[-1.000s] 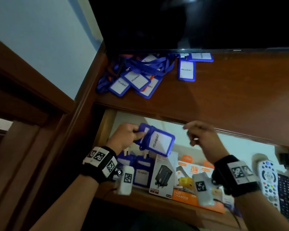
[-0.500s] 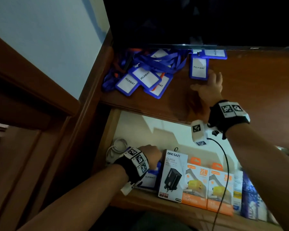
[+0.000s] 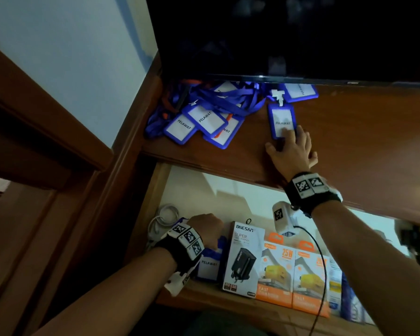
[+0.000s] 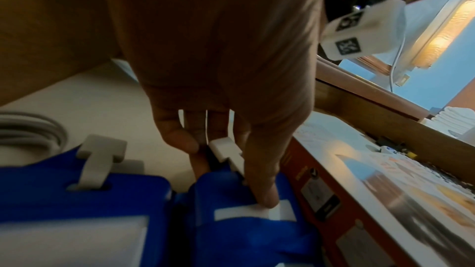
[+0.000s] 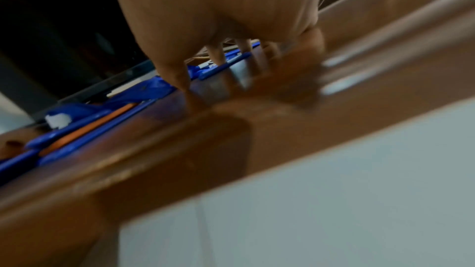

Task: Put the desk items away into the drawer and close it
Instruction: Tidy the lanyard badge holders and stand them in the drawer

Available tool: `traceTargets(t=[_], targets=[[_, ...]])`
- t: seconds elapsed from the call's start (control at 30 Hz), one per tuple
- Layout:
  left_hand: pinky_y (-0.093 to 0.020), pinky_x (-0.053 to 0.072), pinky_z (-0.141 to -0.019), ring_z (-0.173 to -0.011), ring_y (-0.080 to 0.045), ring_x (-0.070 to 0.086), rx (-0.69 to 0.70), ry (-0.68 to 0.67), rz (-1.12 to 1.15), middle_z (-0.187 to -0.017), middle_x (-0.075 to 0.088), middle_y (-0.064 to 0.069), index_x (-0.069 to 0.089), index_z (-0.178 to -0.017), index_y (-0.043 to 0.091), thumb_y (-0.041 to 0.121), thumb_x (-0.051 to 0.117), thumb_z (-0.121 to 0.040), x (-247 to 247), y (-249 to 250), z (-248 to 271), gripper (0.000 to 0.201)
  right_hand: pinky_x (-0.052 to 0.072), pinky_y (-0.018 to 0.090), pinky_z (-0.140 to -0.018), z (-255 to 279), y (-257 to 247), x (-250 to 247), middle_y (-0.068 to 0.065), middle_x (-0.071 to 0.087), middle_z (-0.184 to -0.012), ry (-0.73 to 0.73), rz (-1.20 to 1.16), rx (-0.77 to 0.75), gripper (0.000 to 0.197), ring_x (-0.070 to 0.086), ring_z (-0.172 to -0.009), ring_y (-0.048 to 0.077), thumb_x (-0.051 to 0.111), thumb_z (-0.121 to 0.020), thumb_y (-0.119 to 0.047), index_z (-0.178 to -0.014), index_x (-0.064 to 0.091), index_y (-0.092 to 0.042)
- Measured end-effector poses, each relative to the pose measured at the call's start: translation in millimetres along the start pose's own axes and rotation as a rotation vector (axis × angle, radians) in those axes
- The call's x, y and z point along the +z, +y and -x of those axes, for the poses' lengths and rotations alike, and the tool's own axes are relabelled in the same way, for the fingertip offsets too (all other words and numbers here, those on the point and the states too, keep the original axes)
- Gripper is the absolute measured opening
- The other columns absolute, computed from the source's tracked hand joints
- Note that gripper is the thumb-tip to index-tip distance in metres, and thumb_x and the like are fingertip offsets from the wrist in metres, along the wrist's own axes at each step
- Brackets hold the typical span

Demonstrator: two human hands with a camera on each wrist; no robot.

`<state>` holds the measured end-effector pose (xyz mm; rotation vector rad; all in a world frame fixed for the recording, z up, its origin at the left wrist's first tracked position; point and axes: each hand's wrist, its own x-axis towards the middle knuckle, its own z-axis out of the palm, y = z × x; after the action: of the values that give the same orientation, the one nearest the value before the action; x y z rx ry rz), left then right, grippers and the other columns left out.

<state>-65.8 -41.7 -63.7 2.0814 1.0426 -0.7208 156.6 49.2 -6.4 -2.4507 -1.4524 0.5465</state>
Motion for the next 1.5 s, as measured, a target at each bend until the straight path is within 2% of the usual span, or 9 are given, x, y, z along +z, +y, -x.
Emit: traceTargets(t=[0.2, 0.43, 0.57, 0.77, 0.97, 1.03, 1.17, 1.3, 1.5], targets=[[-0.039, 0.048, -0.089, -0.111, -0.029, 0.050, -0.026, 0.109, 0.091, -0.118, 0.054, -0.010, 0.060, -0.109, 0.010, 0.028, 0.068, -0.079, 2, -5, 0, 0.036, 0.026, 0.058, -0.105, 30, 22, 0, 0.009, 0.032, -0.150, 0.145, 0.040, -0.004, 0.053, 0.028, -0.136, 0.029, 0.055, -0.089, -0.043, -0.129, 0.043, -0.010], [-0.040, 0.042, -0.099, -0.117, -0.020, 0.045, -0.131, 0.294, 0.413, -0.126, 0.047, -0.002, 0.046, -0.126, 0.021, 0.032, 0.066, -0.080, 0, 3, 0, 0.051, 0.038, 0.053, -0.092, 52, 32, -11, 0.018, 0.045, -0.127, 0.150, 0.023, 0.015, 0.053, 0.038, -0.118, 0.039, 0.065, -0.083, -0.032, -0.121, 0.045, -0.002], [-0.026, 0.043, -0.089, -0.105, -0.013, 0.054, -0.088, 0.414, 0.570, -0.115, 0.055, 0.002, 0.053, -0.118, 0.020, 0.031, 0.064, -0.084, -13, 14, 2, 0.038, 0.038, 0.048, -0.093, 65, 35, -16, 0.019, 0.046, -0.126, 0.143, -0.004, 0.050, 0.069, 0.040, -0.116, 0.040, 0.076, -0.072, -0.030, -0.123, 0.040, -0.001], [-0.021, 0.046, -0.081, -0.087, -0.008, 0.062, 0.050, 0.564, 0.953, -0.097, 0.068, 0.002, 0.065, -0.098, 0.016, 0.028, 0.067, -0.086, -37, 46, 11, 0.017, 0.033, 0.046, -0.100, 94, 47, -17, 0.020, 0.044, -0.126, 0.090, -0.077, 0.067, 0.106, 0.041, -0.117, 0.040, 0.083, -0.052, -0.023, -0.137, 0.025, 0.001], [-0.025, 0.047, -0.079, -0.082, -0.006, 0.064, 0.092, 0.431, 1.170, -0.098, 0.068, 0.008, 0.058, -0.110, 0.025, 0.041, 0.052, -0.094, -74, 92, 19, 0.024, 0.046, 0.041, -0.083, 120, 55, -24, 0.012, 0.047, -0.119, 0.017, -0.386, 0.012, 0.094, 0.047, -0.109, 0.032, 0.081, -0.054, -0.012, -0.134, 0.034, -0.003], [-0.024, 0.046, -0.080, -0.083, -0.002, 0.061, 0.115, 0.423, 1.180, -0.099, 0.065, 0.009, 0.056, -0.116, 0.021, 0.039, 0.051, -0.095, -84, 103, 20, 0.028, 0.044, 0.033, -0.076, 124, 54, -28, 0.010, 0.051, -0.117, -0.021, -0.448, 0.010, 0.087, 0.052, -0.104, 0.029, 0.081, -0.057, -0.013, -0.133, 0.039, -0.006], [-0.024, 0.048, -0.079, -0.094, -0.015, 0.060, 0.140, 0.503, 1.200, -0.109, 0.066, -0.006, 0.054, -0.120, 0.018, 0.022, 0.058, -0.093, -96, 116, 15, 0.027, 0.054, 0.038, -0.066, 135, 53, -36, 0.007, 0.056, -0.101, -0.065, -0.559, 0.039, 0.067, 0.058, -0.087, 0.029, 0.078, -0.059, -0.016, -0.117, 0.044, -0.016], [-0.045, 0.050, -0.093, -0.099, -0.026, 0.063, 0.150, 0.533, 1.117, -0.104, 0.065, -0.009, 0.057, -0.107, 0.021, 0.010, 0.061, -0.088, -96, 117, 11, 0.022, 0.042, 0.013, -0.047, 144, 57, -41, -0.002, 0.054, -0.084, -0.079, -0.640, 0.046, 0.053, 0.054, -0.067, 0.013, 0.078, -0.066, -0.005, -0.103, 0.042, -0.017], [-0.036, 0.048, -0.081, -0.082, -0.018, 0.057, 0.159, 0.541, 1.060, -0.087, 0.062, -0.003, 0.061, -0.107, 0.014, 0.007, 0.061, -0.087, -89, 118, 16, 0.021, 0.055, 0.040, -0.073, 155, 62, -39, 0.002, 0.061, -0.097, -0.146, -0.745, 0.069, 0.047, 0.061, -0.087, 0.020, 0.079, -0.073, -0.017, -0.110, 0.049, -0.015]])
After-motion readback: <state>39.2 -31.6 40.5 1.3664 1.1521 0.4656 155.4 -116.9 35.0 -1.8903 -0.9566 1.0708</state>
